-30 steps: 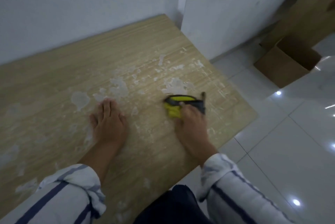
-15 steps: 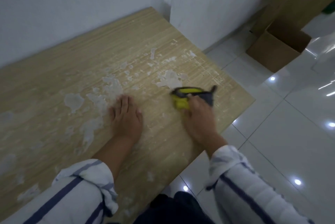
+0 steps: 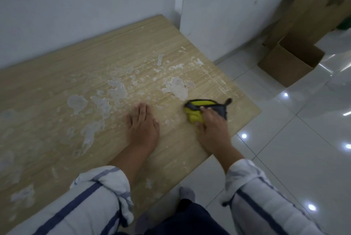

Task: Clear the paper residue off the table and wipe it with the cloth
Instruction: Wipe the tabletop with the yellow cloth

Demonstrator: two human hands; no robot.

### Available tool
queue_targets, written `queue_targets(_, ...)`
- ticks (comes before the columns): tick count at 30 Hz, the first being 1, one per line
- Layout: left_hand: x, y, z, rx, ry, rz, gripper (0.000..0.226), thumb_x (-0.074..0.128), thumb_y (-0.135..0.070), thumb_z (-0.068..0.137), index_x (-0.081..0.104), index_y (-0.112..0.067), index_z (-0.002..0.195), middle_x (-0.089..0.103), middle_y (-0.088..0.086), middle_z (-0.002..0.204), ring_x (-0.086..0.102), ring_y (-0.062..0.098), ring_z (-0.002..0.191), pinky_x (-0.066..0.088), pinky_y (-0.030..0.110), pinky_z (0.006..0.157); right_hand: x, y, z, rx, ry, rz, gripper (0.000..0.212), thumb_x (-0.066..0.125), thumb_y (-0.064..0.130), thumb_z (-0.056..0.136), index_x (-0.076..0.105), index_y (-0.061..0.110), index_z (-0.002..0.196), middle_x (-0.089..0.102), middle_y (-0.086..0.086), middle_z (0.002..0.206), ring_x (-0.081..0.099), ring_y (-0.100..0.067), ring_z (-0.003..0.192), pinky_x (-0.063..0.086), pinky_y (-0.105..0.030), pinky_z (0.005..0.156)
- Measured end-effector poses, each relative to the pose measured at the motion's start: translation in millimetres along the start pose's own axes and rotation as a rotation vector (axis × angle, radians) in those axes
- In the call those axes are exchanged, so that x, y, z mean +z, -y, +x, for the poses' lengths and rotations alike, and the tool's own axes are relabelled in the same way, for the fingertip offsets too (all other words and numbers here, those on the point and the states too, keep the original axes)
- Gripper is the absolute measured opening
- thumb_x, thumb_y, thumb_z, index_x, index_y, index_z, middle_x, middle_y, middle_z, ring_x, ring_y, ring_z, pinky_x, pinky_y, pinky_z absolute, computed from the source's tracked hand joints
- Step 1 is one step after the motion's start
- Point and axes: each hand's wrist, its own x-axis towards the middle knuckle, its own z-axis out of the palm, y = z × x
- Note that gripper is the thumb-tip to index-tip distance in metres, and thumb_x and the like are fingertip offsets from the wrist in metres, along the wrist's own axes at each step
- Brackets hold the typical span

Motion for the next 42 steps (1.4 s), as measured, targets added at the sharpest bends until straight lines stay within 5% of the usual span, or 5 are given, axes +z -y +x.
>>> queue_targets(12,13.4,-45.8,12.4,-0.126,-0.035,-0.005,0.058,0.020,-0.034,0.099,0.005,-0.012,0.151,0.000,0.005,0.160,-0.005,0.021,0.146,-0.005,0.042,0.118,-8.2,-24.7,-1.4,-0.366,0.158,0.028,0.045,0.046,0.040,0.083,0.062,0.009,0.111,0.066,-0.006,0.119,0.059,-0.026,0.115,0.049,-0.044,0.093)
queue_targets(22,10.3,-48.8,9.5,-0.134,-0.064,0.014,0.056,0.021,-0.033,0.099,0.007,-0.015,0.151,0.004,0.004,0.159,-0.003,0.020,0.147,-0.003,0.042,0.119,-52.2,-89.0,93.4,0.116,-0.085,0.160,0.028,0.045,0.032,0.094,0.053,0.010,0.110,0.059,-0.007,0.105,0.055,-0.022,0.094,0.048,-0.040,0.087)
queue_targets(28,12.1,-49.3,10.9,-0.165,-0.068,0.001,0.055,0.015,-0.037,0.100,0.011,-0.015,0.151,0.006,0.003,0.159,0.000,0.019,0.147,-0.001,0.040,0.119,-0.7,-13.6,31.1,-0.520,0.227,0.207,0.038,0.041,0.035,0.091,0.067,0.008,0.095,0.068,-0.015,0.107,0.063,-0.031,0.102,0.052,-0.046,0.087)
queue_targets(36,9.4,-52.3,10.2,-0.181,-0.051,0.013,0.056,0.017,-0.036,0.100,0.005,-0.017,0.151,0.001,0.002,0.160,-0.004,0.018,0.147,-0.004,0.039,0.118,-24.1,-44.5,113.3,-0.113,0.112,0.146,0.043,0.046,0.028,0.094,0.045,0.002,0.128,0.048,-0.019,0.133,0.043,-0.033,0.123,0.035,-0.041,0.103)
queue_targets(42,7.9,-51.9,12.7,-0.203,-0.057,0.017,0.055,0.024,-0.033,0.100,0.010,-0.018,0.151,0.002,0.001,0.160,-0.004,0.017,0.146,-0.002,0.041,0.119,14.8,-8.9,53.2,-0.657,0.351,0.146,0.045,0.042,0.031,0.087,0.061,0.001,0.114,0.062,-0.017,0.121,0.059,-0.034,0.113,0.041,-0.043,0.100)
